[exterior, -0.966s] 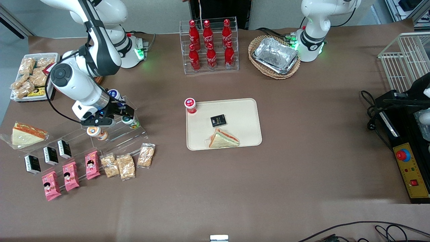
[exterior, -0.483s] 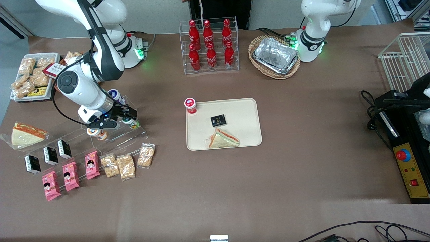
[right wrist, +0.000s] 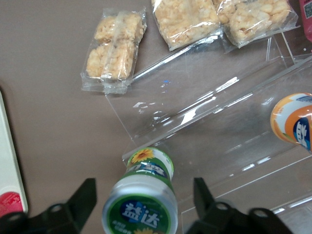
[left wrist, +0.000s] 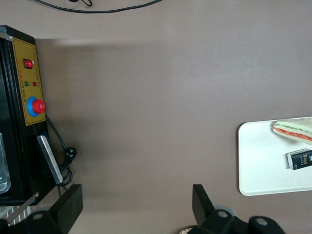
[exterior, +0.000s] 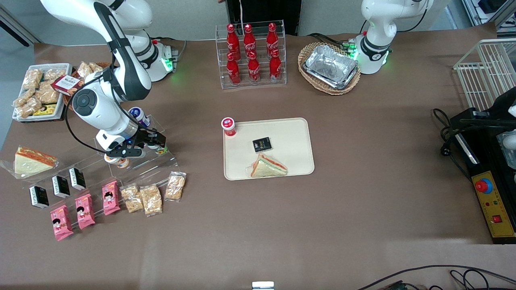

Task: Place green gum on tray
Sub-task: 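Close the right gripper around the green-labelled gum bottle, then lift the gum bottle off the rack and carry it toward the tray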

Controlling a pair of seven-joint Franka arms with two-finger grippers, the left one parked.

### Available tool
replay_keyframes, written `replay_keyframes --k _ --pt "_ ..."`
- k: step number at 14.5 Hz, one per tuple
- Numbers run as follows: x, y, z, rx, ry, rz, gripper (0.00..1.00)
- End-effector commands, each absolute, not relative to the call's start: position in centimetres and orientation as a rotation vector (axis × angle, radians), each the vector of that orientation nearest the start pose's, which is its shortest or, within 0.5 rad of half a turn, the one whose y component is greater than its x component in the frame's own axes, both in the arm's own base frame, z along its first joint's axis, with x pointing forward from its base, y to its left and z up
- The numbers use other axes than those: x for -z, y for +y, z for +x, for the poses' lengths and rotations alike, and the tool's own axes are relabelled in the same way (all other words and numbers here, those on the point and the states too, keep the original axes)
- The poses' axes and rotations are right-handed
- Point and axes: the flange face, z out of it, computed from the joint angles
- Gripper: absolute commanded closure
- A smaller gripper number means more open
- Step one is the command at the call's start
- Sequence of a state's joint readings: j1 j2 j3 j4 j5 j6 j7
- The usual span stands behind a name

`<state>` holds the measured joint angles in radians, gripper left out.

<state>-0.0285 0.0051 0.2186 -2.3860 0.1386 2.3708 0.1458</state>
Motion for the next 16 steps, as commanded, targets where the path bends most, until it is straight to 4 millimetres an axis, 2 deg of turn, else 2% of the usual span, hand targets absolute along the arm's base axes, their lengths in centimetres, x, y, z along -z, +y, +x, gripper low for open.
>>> replay_keyframes --k 1,3,4,7,9,11,14,16 --pt "-31.2 9.7 48.3 -0.037 0.102 -3.035 0.73" --pt "-31.3 9.7 48.3 -0.037 0.101 -3.035 0.96" --pt "-31.4 9.7 48.3 -0.035 0.101 -3.035 1.0" --pt "-32.9 9.4 48.2 -0.018 0.076 -3.04 1.0" --pt "-35.0 9.5 48.0 -0.009 0.066 -3.044 1.0" --pt "-38.8 9.9 48.1 -0.013 0.028 -3.061 1.0" --pt "-46.8 10.7 49.6 -0.143 -0.014 -3.063 1.0" --pt "-51.9 11.0 49.8 -0.194 -0.025 -3.06 1.0"
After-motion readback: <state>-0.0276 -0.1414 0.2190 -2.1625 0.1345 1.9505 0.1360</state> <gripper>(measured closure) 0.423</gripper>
